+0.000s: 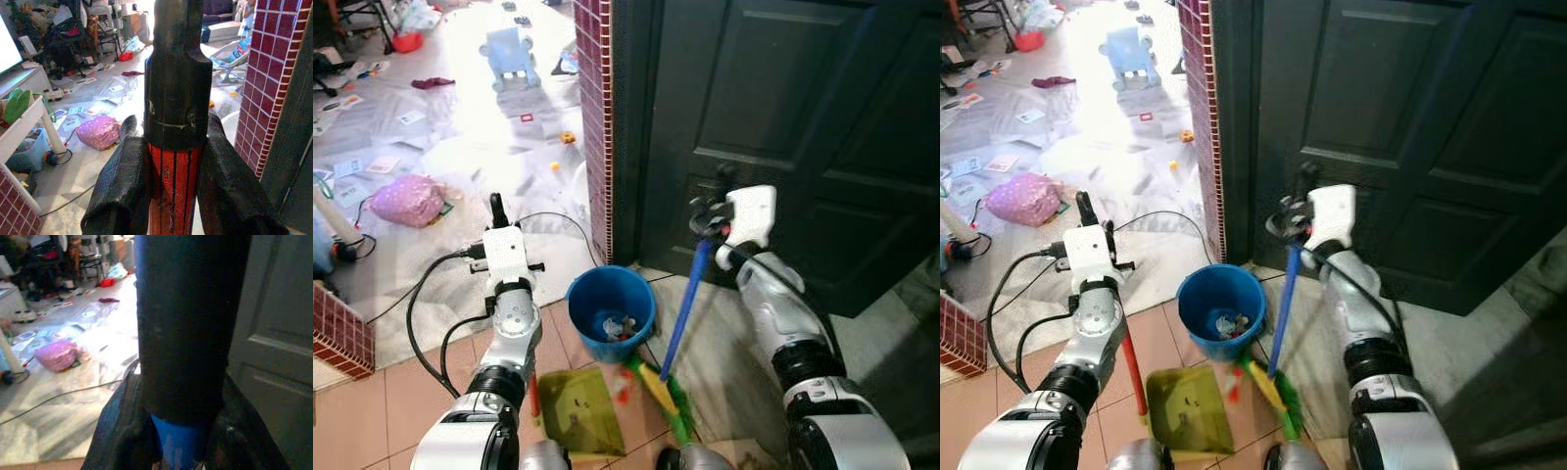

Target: Sweep floor

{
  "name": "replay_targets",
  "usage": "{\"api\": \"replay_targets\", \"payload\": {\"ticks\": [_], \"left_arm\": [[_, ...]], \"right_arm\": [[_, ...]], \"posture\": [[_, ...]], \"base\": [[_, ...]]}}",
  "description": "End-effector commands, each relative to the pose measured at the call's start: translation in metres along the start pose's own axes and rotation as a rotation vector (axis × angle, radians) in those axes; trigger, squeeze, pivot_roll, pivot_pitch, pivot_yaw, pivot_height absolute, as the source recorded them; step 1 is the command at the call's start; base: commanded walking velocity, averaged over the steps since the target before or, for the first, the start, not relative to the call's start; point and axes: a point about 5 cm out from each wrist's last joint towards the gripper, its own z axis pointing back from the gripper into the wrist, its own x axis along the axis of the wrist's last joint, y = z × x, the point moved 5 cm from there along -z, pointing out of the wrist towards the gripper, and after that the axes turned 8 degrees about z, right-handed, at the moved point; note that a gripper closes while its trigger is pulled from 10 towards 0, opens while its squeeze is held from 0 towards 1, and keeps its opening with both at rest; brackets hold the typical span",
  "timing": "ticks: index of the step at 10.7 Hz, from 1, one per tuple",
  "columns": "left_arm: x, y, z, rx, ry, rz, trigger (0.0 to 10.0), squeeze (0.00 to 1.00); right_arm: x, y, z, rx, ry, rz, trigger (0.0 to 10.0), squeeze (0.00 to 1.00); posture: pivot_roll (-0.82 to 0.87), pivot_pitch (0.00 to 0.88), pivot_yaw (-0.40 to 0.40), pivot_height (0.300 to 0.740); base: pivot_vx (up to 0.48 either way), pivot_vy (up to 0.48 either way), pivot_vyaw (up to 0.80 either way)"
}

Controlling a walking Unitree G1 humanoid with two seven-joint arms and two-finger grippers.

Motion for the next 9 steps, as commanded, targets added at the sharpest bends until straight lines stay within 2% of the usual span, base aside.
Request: {"api": "replay_targets", "payload": {"ticks": [1,4,6,8,9], "left_arm": [[0.008,-0.005,-0.004,-0.014,-0.028,-0.012,10.0,0.0],[-0.001,-0.007,-0.002,-0.014,0.007,-0.035,10.0,0.0],[-0.002,-0.011,-0.002,-0.023,0.013,-0.039,10.0,0.0],[-0.003,-0.011,-0.002,-0.023,0.017,-0.032,10.0,0.0],[-0.003,-0.011,-0.002,-0.026,0.017,-0.035,10.0,0.0]], "right_arm": [[0.004,0.003,-0.001,0.017,-0.012,-0.015,10.0,0.0],[0.011,0.01,-0.004,0.034,-0.019,-0.044,10.0,0.0],[0.022,0.02,-0.009,0.029,-0.015,-0.262,10.0,0.0],[0.047,0.022,-0.017,0.025,-0.06,-0.41,10.0,0.0],[0.059,0.023,-0.02,0.035,-0.079,-0.428,10.0,0.0]], "posture": [[-0.1,0.0,-0.002,0.74],[-0.11,0.0,-0.003,0.74],[-0.12,0.0,-0.001,0.74],[-0.12,0.0,0.002,0.74],[-0.12,0.0,0.001,0.74]], "base": [[0.0,0.0,0.0],[0.0,0.0,0.0],[0.0,0.0,0.0],[0.0,0.0,0.0],[0.0,0.0,0.0]]}}
